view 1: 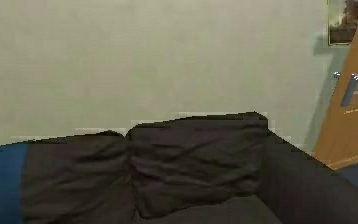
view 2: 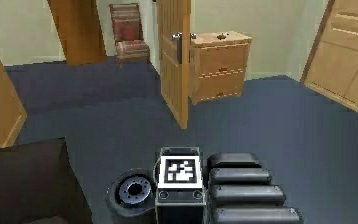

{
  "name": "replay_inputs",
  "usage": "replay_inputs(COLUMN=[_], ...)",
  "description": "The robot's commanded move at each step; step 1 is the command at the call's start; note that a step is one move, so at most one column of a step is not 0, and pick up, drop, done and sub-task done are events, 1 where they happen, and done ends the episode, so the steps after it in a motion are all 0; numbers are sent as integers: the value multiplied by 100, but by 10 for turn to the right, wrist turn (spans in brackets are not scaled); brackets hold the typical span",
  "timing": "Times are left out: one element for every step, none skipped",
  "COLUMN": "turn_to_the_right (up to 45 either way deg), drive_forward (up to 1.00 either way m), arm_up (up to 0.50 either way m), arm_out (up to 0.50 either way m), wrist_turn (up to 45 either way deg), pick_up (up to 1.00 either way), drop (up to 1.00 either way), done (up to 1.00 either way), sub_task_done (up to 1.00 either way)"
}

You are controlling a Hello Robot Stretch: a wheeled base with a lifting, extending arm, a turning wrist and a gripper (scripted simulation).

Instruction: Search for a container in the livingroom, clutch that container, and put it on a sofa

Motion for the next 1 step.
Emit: replay_inputs(turn_to_the_right=[450], drive_forward=[0], arm_up=[0], arm_out=[0], wrist_turn=[0], pick_up=[0], drop=[0], done=[0], sub_task_done=[0])
